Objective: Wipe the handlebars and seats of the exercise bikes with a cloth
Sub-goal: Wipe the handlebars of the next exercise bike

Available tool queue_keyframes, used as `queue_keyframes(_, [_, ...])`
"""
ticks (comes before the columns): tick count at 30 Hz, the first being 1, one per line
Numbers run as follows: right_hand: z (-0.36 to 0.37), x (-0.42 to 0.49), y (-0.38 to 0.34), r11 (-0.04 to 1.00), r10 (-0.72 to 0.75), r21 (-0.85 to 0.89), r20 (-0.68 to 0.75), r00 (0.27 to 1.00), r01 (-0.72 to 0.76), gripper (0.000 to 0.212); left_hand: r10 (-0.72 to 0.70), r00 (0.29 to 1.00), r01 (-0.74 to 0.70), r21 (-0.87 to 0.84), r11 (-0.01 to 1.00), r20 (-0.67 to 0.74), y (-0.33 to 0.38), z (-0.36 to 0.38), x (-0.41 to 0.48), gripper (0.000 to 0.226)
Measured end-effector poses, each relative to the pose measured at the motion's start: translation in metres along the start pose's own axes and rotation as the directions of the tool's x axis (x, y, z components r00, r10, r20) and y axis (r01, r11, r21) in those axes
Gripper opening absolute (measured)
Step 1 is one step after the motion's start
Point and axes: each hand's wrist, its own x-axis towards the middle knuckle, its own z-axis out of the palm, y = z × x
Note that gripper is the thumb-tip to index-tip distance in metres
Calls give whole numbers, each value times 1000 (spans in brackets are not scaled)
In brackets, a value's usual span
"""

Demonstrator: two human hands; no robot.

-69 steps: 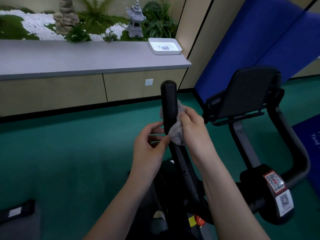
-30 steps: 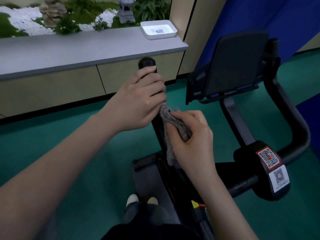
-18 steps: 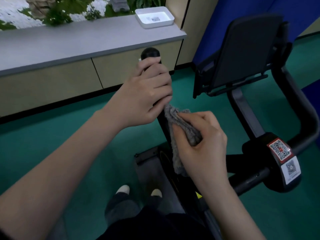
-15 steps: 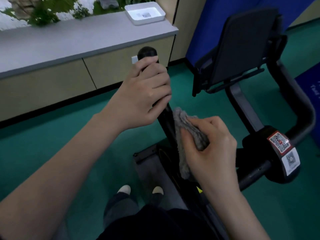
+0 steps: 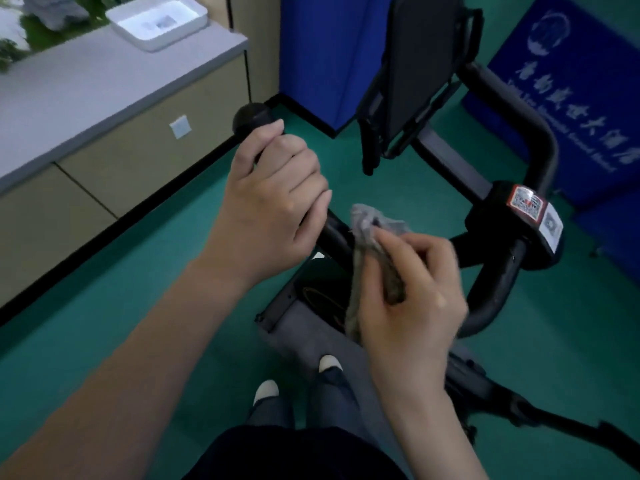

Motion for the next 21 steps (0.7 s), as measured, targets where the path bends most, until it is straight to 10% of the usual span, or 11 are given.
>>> queue_keyframes(6, [-5,-18,5,985,118,-94,-229,966,-143,16,-2,999,0,-22,1000,-54,1,5,0,24])
queue_keyframes(21, [31,-5,-31,993,78,97,-120,990,-66,26,48,998,-48,-13,999,49,-3,-3,-1,30])
